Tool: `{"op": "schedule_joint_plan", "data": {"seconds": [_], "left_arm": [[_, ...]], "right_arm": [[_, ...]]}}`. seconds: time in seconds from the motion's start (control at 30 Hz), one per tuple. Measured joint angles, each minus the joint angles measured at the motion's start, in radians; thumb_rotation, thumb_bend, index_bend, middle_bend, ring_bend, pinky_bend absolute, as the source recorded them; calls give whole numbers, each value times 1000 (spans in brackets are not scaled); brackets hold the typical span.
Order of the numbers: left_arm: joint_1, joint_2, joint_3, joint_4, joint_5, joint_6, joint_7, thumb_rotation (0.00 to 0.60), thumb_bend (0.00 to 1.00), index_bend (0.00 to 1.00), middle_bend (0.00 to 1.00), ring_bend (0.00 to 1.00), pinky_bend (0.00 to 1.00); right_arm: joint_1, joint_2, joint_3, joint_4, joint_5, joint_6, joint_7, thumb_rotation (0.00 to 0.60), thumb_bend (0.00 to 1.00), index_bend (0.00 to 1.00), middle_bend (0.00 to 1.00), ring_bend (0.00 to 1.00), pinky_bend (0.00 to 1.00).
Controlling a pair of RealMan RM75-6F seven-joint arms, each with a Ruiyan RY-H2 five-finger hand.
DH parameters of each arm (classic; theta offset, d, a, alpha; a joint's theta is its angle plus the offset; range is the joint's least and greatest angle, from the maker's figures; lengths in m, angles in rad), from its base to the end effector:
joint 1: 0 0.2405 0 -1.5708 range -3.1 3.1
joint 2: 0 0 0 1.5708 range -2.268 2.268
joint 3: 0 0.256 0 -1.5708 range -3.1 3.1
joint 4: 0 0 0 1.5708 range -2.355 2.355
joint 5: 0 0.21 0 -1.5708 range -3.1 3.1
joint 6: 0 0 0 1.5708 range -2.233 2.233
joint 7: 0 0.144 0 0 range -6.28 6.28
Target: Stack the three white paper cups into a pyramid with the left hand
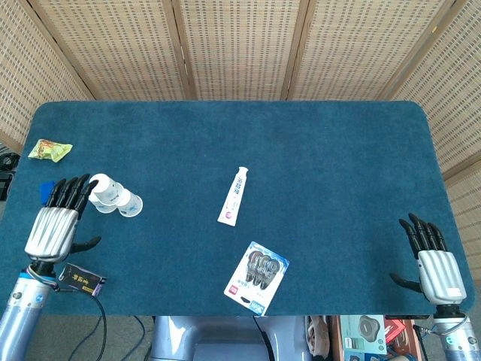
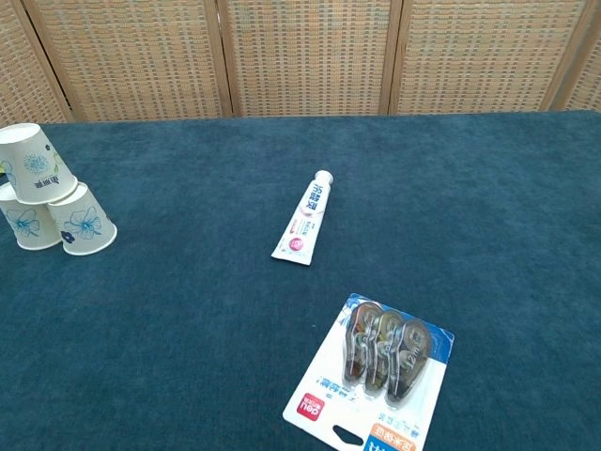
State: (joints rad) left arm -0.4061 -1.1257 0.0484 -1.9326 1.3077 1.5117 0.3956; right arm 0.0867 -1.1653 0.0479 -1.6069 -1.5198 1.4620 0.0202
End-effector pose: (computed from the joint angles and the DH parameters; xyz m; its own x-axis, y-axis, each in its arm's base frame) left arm -0.2151 0.2320 0.1303 0.4739 0.0145 0.8805 0.8728 -0.1405 -0.4675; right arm -0.3062 -0.1808 0.1402 0.3404 -0.0304 0.9398 -0.9401 -0.0311 0.3395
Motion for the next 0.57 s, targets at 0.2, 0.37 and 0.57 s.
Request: {"op": "schedule_joint_plan", "data": {"seconds": [0.2, 0.37, 0.57], "left_arm": [[115, -198, 58, 167, 86, 93, 91, 600, 155, 0, 0, 0, 0], [183, -265, 72, 241, 131, 131, 152, 600, 149, 0, 0, 0, 0], [214, -270, 63, 256, 147, 129, 166, 600, 149, 0, 0, 0, 0]], "right_arm": [[3, -8, -6, 9, -18, 1, -15, 600, 0, 0, 0, 0, 0], [4, -13, -6, 18, -22, 7, -37, 600, 0, 0, 0, 0, 0], [4, -19, -9, 22, -25, 6, -50, 600, 0, 0, 0, 0, 0]]}}
